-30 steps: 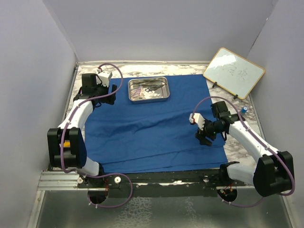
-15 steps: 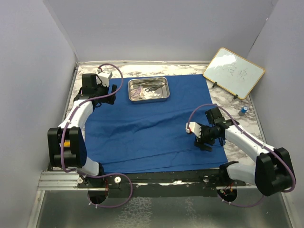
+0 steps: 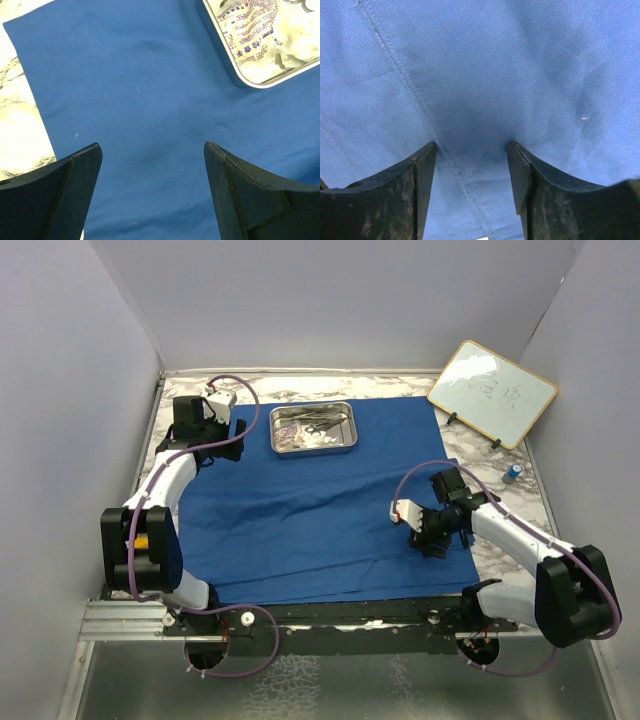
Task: Open and lay out the surgical kit
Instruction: Smooth out the surgical kit at the center of the board.
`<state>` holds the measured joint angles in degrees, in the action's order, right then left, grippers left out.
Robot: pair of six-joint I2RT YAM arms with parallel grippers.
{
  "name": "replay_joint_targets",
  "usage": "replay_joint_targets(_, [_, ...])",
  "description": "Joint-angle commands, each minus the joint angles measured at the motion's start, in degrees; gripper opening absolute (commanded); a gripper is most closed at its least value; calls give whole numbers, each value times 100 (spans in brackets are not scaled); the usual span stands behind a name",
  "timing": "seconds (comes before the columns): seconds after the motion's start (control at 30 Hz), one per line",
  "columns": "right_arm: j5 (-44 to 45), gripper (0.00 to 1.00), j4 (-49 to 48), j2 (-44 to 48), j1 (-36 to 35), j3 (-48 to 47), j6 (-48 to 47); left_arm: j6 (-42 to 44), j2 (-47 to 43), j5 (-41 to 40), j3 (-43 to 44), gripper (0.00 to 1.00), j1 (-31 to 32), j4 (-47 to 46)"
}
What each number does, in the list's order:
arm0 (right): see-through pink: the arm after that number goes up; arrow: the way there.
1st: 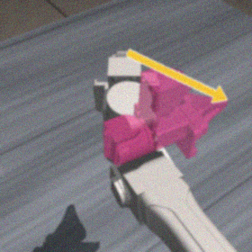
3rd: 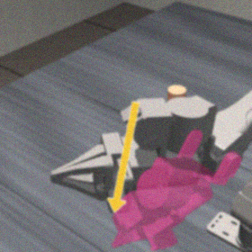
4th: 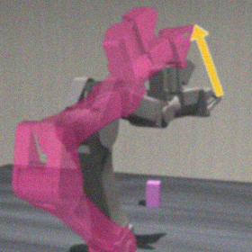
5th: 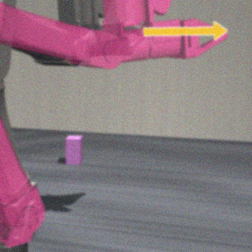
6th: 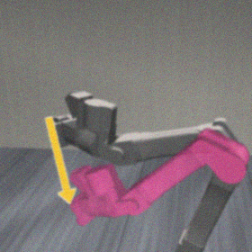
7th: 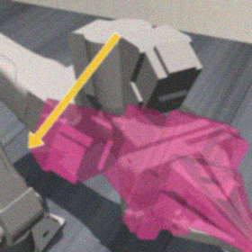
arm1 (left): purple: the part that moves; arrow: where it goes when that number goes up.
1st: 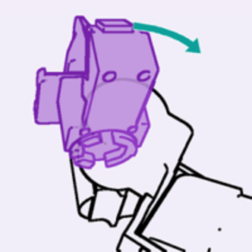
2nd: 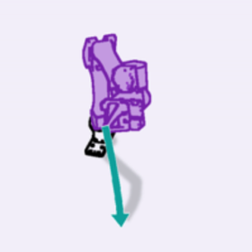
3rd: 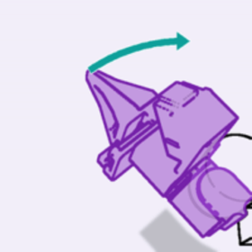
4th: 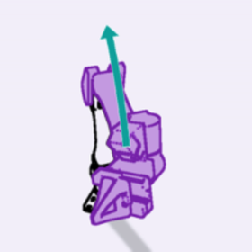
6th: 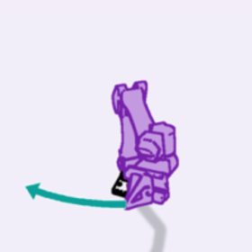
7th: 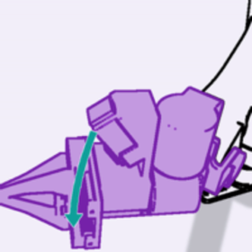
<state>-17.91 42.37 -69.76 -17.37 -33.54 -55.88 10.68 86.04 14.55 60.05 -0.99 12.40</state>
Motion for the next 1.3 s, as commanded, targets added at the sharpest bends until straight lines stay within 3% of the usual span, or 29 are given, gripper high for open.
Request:
replay_joint_targets(0.0, [394,54,-103,-318,-31,-9,-225,47,-122,109,-92,86,20,-121])
replay_joint_targets(0.27, [370,44,239,-475,-30,-240,-346,31,-176,118,-160,86,20,-177])
replay_joint_targets(0.73, [-81,43,912,-550,-30,-770,-275,29,-133,206,-164,86,20,-184])
replay_joint_targets(1.27, [-68,6,1097,-668,-30,-986,-231,56,-109,232,-174,86,20,-186])
